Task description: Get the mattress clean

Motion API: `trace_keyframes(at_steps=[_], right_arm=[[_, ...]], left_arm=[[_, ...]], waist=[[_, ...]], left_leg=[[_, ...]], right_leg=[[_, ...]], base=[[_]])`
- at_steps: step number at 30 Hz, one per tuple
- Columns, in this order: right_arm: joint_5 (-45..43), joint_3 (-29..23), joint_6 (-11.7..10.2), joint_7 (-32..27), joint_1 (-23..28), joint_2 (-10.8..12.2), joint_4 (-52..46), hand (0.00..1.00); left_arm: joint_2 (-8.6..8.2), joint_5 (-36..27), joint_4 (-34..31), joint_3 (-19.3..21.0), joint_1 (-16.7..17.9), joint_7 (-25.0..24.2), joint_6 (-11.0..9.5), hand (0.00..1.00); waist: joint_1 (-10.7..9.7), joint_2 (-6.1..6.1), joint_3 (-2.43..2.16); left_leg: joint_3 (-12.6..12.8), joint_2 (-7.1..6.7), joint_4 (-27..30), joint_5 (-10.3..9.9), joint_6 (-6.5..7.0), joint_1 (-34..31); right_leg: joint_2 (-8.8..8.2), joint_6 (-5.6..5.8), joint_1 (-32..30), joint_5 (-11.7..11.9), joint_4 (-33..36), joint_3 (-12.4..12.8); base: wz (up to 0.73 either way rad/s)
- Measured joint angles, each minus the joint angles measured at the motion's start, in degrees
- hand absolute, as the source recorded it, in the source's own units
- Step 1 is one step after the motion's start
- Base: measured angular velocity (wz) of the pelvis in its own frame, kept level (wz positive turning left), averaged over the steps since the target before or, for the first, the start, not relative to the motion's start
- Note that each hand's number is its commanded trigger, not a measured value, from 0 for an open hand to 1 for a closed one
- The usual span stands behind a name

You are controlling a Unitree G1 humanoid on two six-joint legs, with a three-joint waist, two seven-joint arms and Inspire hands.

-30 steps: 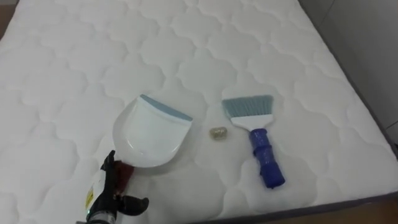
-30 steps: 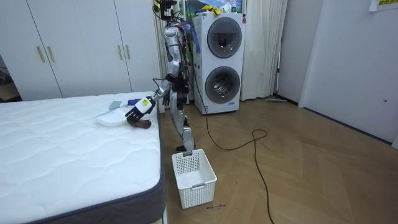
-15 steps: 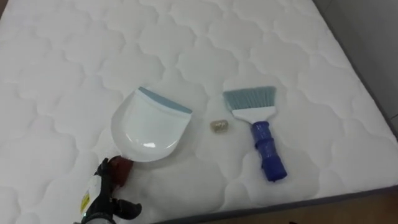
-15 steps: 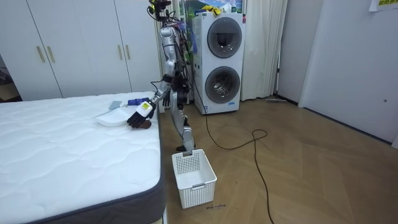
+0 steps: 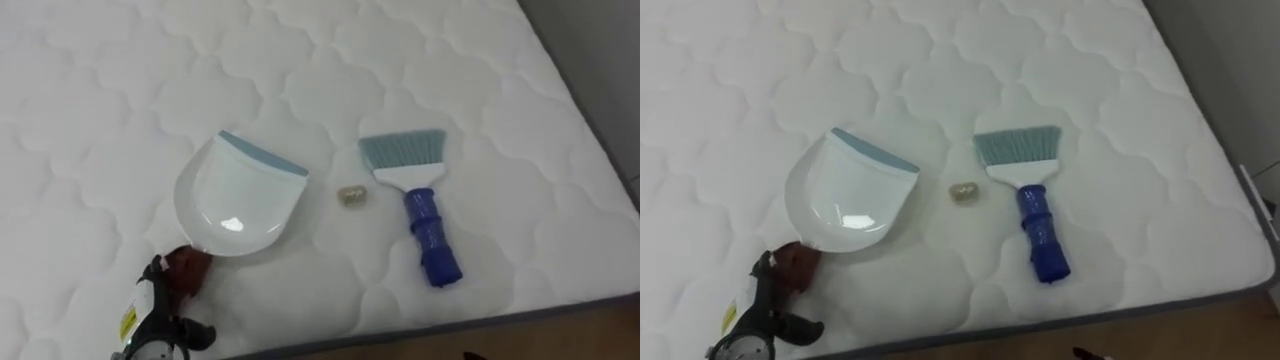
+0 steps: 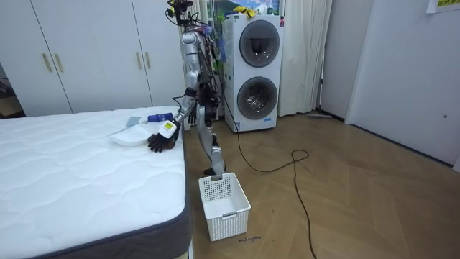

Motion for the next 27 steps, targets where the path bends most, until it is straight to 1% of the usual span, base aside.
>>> trace_keyframes(at_steps=[3, 7, 9, 11, 14, 15, 17, 18, 21, 22, 23, 24, 25, 26, 27], right_arm=[[0.0, 0.39, 0.03, -0.17, -0.43, 0.0, 0.11, 0.0], [-0.16, 0.38, -0.05, -0.52, -0.79, 0.0, 0.63, 0.0], [-0.22, 0.38, -0.08, -0.52, -1.09, 0.0, 0.66, 0.0], [-0.22, 0.25, -0.15, -0.5, -1.22, 0.0, 0.66, 0.0], [-0.22, 0.2, -0.2, -0.54, -1.65, -0.01, 0.59, 0.0], [-0.22, 0.12, -0.22, -0.7, -1.72, -0.02, 0.58, 0.0], [-0.22, -0.13, -0.27, -1.19, -1.8, -0.01, 0.57, 0.0], [-0.22, -0.13, -0.27, -1.51, -1.94, -0.01, 0.59, 0.0], [-0.18, -0.09, -0.29, -1.85, -2.12, 0.0, 0.65, 0.0], [-0.19, -0.09, -0.28, -1.95, -2.19, 0.0, 0.64, 0.0], [-0.17, -0.1, -0.23, -2.15, -2.36, -0.02, 0.62, 0.0], [-0.11, 0.0, -0.17, -2.46, -2.52, -0.03, 0.62, 0.0], [-0.04, 0.34, -0.12, -2.56, -2.73, -0.02, 0.62, 0.0], [-0.02, 0.66, -0.04, -2.63, -2.94, 0.0, 0.62, 0.0], [-0.06, 1.06, -0.03, -2.72, -2.96, -0.01, 0.62, 0.0]], left_arm=[[0.02, -0.14, 0.69, 0.04, -1.09, 0.06, 0.02, 0.0], [-0.25, -2.16, 1.81, 0.05, -3.39, 0.01, 0.02, 0.0], [-0.24, -2.15, 1.95, 0.05, -4.1, -0.13, 0.02, 0.0], [-0.26, -2.1, 3.53, 0.33, -5.6, -0.46, 0.03, 0.0], [-0.23, -2.08, 4.07, 2.23, -5.96, -0.69, 0.05, 0.0], [-0.19, -1.96, 4.15, 2.51, -6.19, -0.7, 0.06, 0.0], [-0.19, -1.94, 4.46, 2.58, -6.66, -0.74, 0.07, 0.0], [-0.18, -1.93, 4.64, 2.6, -7.03, -0.75, 0.07, 0.0], [-0.23, -2.15, 5.68, 2.5, -7.76, -0.8, 0.09, 0.0], [-0.25, -2.16, 6.1, 2.51, -8.25, -0.81, 0.09, 0.0], [-0.28, -2.23, 6.29, 2.5, -8.83, -0.94, 0.11, 0.0], [-0.26, -2.63, 6.33, 2.36, -9.5, -1.42, 0.31, 0.0], [-0.22, -3.44, 6.44, 2.29, -9.82, -1.6, 0.36, 0.15], [-0.23, -4.65, 7.06, 2.22, -10.46, -2.06, 0.5, 0.61], [-0.19, -5.36, 7.36, 2.23, -10.81, -2.84, 0.77, 0.93]], waist=[[-0.05, 0.1, 0.08], [-0.17, 0.4, 0.34], [-0.46, 0.46, 0.36], [-0.56, 0.44, 0.38], [-1.47, 0.52, 0.42], [-1.48, 0.57, 0.46], [-1.42, 0.58, 0.45], [-1.42, 0.67, 0.57], [-1.5, 0.83, 0.69], [-1.51, 0.92, 0.68], [-1.56, 1.1, 0.83], [-1.58, 1.16, 0.82], [-1.58, 1.17, 0.82], [-1.63, 1.22, 0.84], [-1.63, 1.34, 0.81]], left_leg=[[-0.03, 0.0, 0.24, 0.0, 0.0, -0.59], [-0.12, 0.08, 0.27, 0.0, -0.01, -0.9], [-0.11, 0.08, 0.27, 0.0, -0.01, -1.55], [-0.07, 0.09, 0.29, 0.01, -0.01, -2.34], [-0.06, 0.13, 1.02, 0.01, 0.0, -3.8], [-0.29, 0.14, 1.16, 0.01, 0.0, -4.24], [-0.3, 0.09, 1.22, 0.01, -0.01, -4.71], [-0.31, 0.08, 1.22, 0.01, 0.0, -4.95], [-0.26, 0.09, 1.28, 0.01, 0.0, -5.25], [-0.16, 0.1, 1.34, 0.01, 0.0, -5.83], [-0.08, 0.11, 1.41, 0.01, 0.0, -6.37], [-0.06, 0.1, 1.8, 0.01, 0.0, -7.13], [-0.06, 0.1, 1.98, 0.01, 0.0, -7.43], [-0.05, 0.11, 2.21, 0.01, 0.0, -7.62], [-0.02, 0.13, 2.25, 0.01, -0.01, -7.6]], right_leg=[[0.0, 0.0, -0.3, 0.0, -0.07, -0.07], [-0.01, 0.0, -0.5, 0.0, -0.09, -0.39], [-0.02, 0.0, -1.18, 0.0, -0.02, -0.38], [-0.02, 0.0, -2.26, 0.0, 0.21, -0.22], [-0.1, -0.01, -4.13, 0.0, 1.6, -0.19], [-0.12, -0.01, -4.66, 0.0, 2.02, -0.27], [-0.18, -0.01, -5.16, 0.0, 2.05, -0.26], [-0.18, -0.01, -5.45, 0.0, 2.05, -0.21], [-0.17, -0.01, -5.64, 0.0, 1.98, -0.08], [-0.15, -0.01, -6.09, 0.0, 1.97, -0.04], [-0.14, -0.01, -6.47, 0.0, 1.88, -0.03], [-0.14, -0.01, -7.03, 0.0, 1.89, 0.1], [-0.14, -0.01, -7.22, 0.0, 1.88, 0.14], [-0.14, -0.02, -7.23, 0.0, 1.86, 0.14], [-0.13, -0.02, -7.16, 0.0, 1.88, 0.12]], base=[[0.01], [0.03], [0.0], [-0.05], [-0.05], [-0.04], [0.0], [0.0], [0.0], [0.04], [0.08], [0.08], [0.05], [0.0], [0.0]])
